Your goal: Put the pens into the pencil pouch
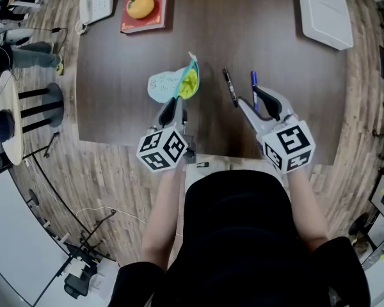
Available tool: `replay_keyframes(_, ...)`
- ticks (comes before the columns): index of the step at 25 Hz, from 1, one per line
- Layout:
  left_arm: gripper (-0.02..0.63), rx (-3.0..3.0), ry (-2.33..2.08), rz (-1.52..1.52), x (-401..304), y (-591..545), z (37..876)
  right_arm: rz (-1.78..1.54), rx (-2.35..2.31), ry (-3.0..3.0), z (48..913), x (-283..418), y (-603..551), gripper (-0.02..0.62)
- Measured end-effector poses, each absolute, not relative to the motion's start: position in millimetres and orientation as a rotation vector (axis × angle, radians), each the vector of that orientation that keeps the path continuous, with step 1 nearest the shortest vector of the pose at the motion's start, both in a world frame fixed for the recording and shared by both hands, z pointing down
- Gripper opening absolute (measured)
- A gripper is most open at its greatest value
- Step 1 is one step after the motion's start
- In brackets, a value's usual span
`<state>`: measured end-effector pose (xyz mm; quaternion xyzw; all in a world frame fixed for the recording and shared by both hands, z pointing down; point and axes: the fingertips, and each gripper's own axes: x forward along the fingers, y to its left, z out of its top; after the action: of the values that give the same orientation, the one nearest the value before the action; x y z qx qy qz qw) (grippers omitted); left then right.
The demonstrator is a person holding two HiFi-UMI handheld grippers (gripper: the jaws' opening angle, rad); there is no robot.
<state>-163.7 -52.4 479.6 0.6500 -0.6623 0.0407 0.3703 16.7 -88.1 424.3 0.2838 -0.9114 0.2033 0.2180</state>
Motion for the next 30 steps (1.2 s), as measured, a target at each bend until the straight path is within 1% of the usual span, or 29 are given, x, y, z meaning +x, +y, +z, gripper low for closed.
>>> replay_keyframes(8, 0.046, 1.639, -1.744, -0.004, -175.1, -52.0, 454.1, 0.569, 0.787, -2.559, 415.1, 14.8, -87.7, 0.173)
replay_keyframes(18, 0.044, 1.651, -1.752, -0.067, -164.9, -49.2, 426.0, 0.57, 0.777, -2.572, 418.5, 30.0, -83.4, 0.173)
replay_keyframes(30, 0.044, 1.675, -1.707, -0.12, -155.7, -42.1, 416.5, 0.55, 0.733, -2.515, 441.2, 20.8, -67.2, 0.173)
